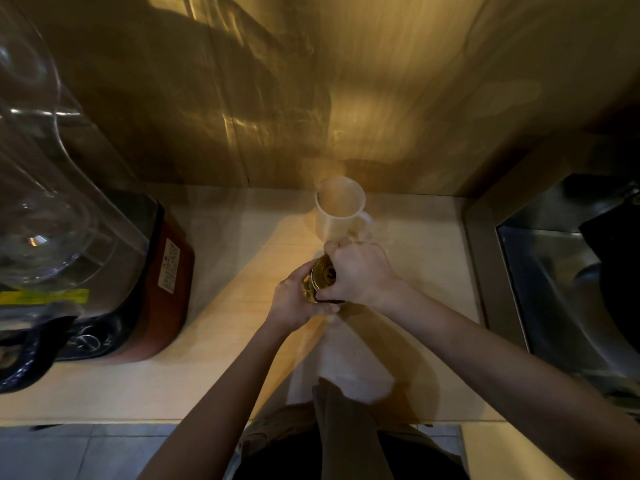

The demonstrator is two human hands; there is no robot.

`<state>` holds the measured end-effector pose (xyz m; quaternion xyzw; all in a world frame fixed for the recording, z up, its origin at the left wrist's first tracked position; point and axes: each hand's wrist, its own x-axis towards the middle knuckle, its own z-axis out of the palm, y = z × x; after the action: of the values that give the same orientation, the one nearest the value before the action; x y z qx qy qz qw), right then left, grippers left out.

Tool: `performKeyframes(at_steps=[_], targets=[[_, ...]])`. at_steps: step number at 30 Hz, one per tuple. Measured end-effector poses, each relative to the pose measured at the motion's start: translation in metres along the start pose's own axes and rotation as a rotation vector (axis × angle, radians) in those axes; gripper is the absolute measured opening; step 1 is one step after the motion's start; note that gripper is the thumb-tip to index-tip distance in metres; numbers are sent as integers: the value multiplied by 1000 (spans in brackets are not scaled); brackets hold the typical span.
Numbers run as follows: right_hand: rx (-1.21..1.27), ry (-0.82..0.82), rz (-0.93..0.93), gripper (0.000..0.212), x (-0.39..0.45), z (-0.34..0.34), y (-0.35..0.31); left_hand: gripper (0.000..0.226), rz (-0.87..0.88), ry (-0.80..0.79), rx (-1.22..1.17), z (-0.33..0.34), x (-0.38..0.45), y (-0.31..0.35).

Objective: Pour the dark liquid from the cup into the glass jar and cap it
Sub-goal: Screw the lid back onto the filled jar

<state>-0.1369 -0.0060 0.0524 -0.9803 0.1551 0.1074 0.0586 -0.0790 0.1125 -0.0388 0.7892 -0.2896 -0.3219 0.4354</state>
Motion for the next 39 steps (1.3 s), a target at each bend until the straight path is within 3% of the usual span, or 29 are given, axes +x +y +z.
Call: performKeyframes(at_steps=[8, 17, 25, 27, 29, 33, 39], targets=[[-5, 21, 58, 56, 1, 2, -3, 93, -10, 2, 1, 2, 2, -4], [-38, 71, 110, 69, 2, 10, -7, 96, -11, 16, 34, 4, 4, -8], [21, -42, 59, 80, -2, 8, 13, 99, 8, 8, -30, 4, 3, -11], [130, -86, -35, 98, -7, 16, 29, 100, 28, 13, -40, 4, 2, -11], [402, -47, -87, 106, -17, 28, 39, 97, 33, 7, -48, 5, 2, -12], [816, 89, 0, 90, -29, 51, 41, 93, 38, 6, -51, 5, 3, -11], [983, 189, 114, 86, -34, 56, 38, 90, 27, -1, -62, 5, 2, -9]])
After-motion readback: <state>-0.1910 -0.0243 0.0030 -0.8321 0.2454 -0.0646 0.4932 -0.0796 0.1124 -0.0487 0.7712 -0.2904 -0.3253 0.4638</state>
